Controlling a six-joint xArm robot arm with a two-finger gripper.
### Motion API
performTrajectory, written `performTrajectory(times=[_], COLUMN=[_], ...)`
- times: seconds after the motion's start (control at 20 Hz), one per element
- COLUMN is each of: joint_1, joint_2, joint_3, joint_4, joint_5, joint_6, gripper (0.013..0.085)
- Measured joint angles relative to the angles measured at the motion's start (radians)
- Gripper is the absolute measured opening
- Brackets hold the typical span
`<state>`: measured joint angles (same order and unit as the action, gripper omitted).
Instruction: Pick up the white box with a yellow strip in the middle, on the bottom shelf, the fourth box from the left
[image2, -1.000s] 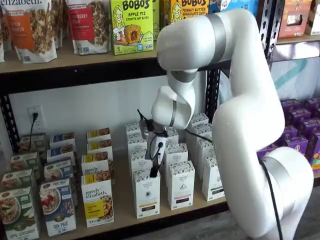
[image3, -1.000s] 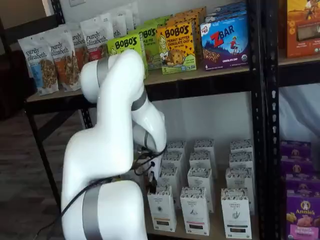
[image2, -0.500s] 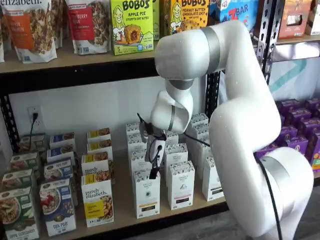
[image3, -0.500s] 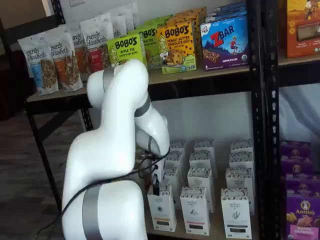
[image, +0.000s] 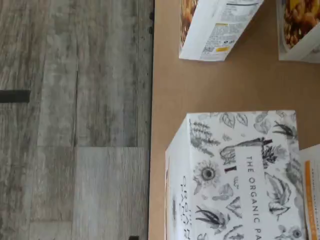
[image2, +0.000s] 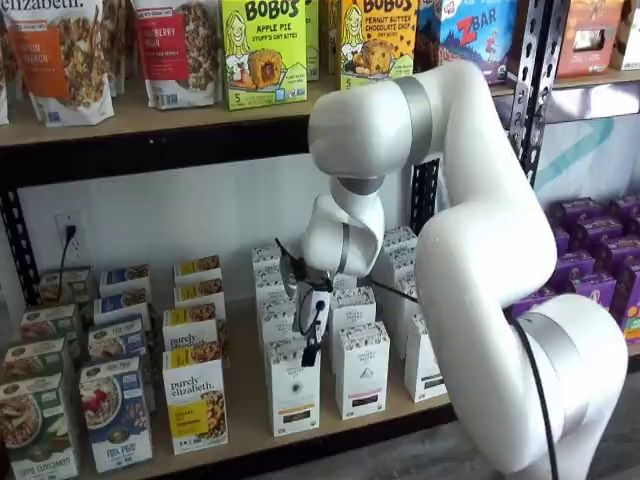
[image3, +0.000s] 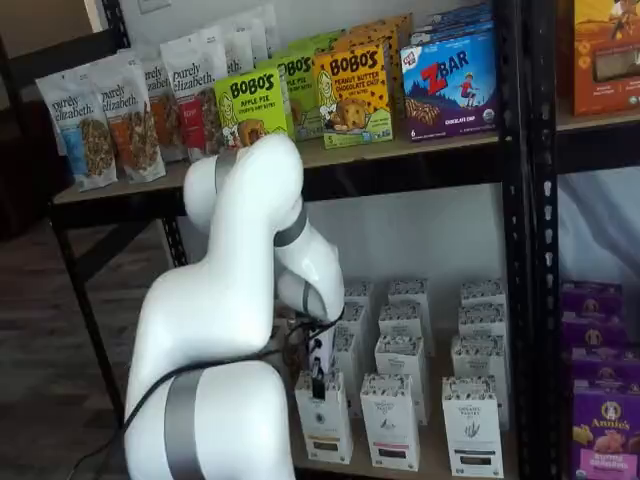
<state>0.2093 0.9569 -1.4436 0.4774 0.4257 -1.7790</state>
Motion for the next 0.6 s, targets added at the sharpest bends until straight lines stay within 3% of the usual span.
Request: performTrajectory(times=[0.6], joint_1=[-0.003], joint_2=[0.085], joint_3=[-0.088], joint_4=[-0.067], joint_5=[0.006], joint_6=[0.056], gripper=[0.085])
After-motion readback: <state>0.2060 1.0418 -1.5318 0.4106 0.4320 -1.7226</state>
